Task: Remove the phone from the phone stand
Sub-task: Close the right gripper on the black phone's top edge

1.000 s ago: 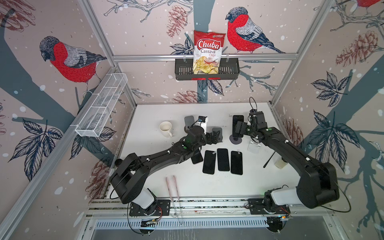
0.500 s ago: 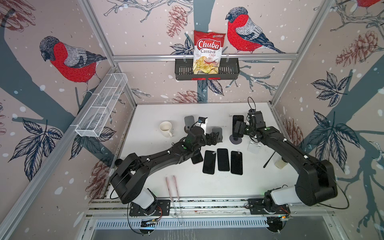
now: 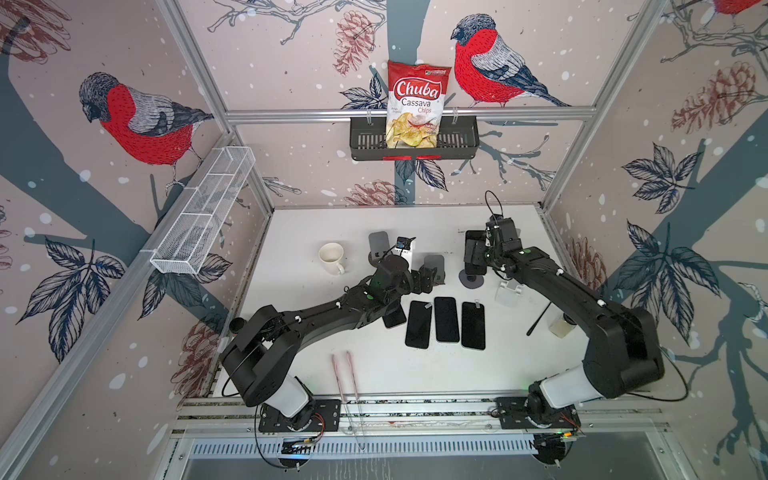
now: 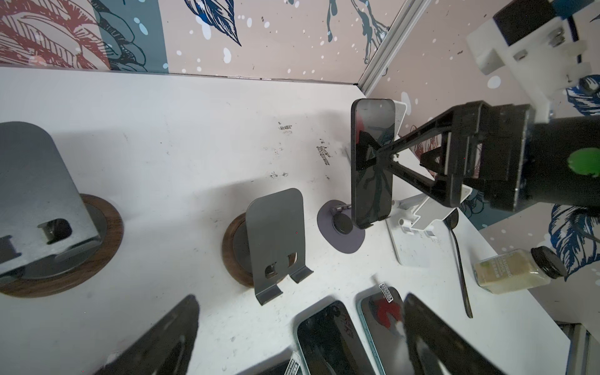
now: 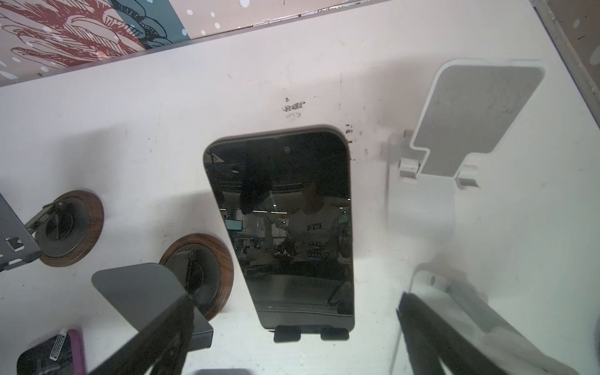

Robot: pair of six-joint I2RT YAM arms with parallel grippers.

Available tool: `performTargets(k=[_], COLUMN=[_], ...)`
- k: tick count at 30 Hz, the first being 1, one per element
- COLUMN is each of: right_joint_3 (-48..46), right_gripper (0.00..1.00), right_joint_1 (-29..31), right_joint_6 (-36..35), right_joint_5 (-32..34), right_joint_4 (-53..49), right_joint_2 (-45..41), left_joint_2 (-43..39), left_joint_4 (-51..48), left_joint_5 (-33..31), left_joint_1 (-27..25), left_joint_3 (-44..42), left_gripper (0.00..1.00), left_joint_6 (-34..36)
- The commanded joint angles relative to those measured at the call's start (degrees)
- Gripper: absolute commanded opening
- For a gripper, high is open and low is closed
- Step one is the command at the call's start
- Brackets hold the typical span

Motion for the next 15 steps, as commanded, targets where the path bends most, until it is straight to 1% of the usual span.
performTargets(k=[1, 5, 15], right_joint_3=[0.9, 1.4, 2.3], right_gripper=[1.00, 1.00, 1.00], right_joint_1=[0.3, 1.0, 2.7], right_joint_6=[0.1, 0.1, 0.2], right_joint_5=[2.5, 3.1, 7.6], right_joint_4=[-0.6, 0.2, 1.8], right_joint_2=[1.1, 2.2, 5.2], left_joint_2=[-0.6, -0.9, -0.9], left_joint_4=[1.2, 1.3, 1.2], left_joint_5=[-0.5, -0.7, -0.7], left_joint_1=[0.0, 0.0, 0.0], left_joint_3=[-0.5, -0.8, -0.9], left_gripper=[0.96, 0.96, 0.96], left_joint_6=[1.1, 1.4, 1.6])
